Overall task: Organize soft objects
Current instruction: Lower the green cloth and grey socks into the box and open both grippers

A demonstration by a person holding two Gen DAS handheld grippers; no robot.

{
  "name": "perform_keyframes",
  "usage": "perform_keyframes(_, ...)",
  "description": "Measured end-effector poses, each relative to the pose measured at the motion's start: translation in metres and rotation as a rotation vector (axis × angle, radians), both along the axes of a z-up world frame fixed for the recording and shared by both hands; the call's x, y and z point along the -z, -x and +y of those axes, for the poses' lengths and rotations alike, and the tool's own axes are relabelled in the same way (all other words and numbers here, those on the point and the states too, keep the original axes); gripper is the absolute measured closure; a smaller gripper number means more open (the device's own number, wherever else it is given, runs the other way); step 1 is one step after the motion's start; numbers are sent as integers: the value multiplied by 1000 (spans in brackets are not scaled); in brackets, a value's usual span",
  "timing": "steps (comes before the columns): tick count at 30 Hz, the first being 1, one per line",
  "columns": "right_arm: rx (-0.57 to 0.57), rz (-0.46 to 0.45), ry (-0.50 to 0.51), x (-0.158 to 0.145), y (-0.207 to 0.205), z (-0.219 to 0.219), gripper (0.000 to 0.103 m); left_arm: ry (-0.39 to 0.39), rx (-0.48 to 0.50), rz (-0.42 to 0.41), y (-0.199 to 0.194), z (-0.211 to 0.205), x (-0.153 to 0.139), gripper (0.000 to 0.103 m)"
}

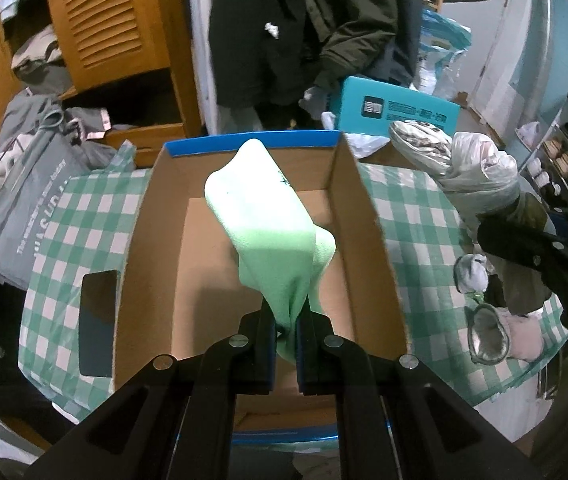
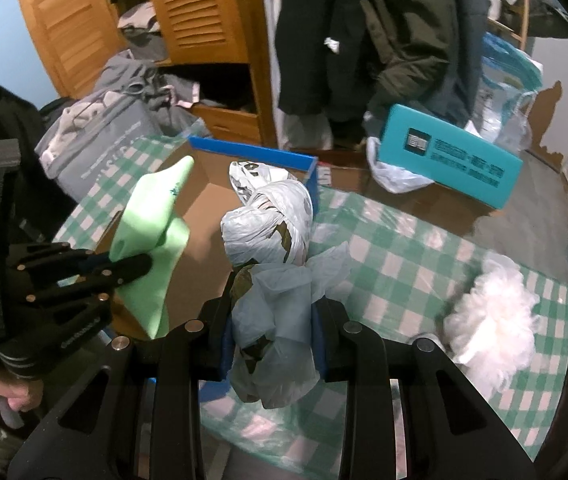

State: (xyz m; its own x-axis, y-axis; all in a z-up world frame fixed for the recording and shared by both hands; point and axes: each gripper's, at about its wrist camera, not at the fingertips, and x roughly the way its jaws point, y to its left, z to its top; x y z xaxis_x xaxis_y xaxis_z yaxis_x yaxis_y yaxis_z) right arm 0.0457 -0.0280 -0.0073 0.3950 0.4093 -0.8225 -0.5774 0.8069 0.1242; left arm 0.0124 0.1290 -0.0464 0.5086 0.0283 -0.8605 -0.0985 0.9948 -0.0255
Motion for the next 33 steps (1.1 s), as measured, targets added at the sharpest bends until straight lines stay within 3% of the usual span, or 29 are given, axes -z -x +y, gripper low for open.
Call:
perform_keyframes(17, -73, 78, 42, 34, -13, 74, 74, -23, -84, 67, -3, 37, 31, 95)
perform_keyframes(23, -77, 137, 45, 52, -17, 81, 74, 12, -104, 91, -3, 46, 37, 95)
perform_keyframes(28, -76, 174, 38, 57, -20, 83, 66, 8, -100, 123, -4, 43, 40, 62)
perform_keyframes(31, -53, 156, 38, 54, -19, 81, 46, -15, -83, 109, -2, 38, 36, 52)
perform_keyframes(33, -40, 138, 35, 51, -19, 78, 40, -19, -84, 102, -1, 36, 34, 48)
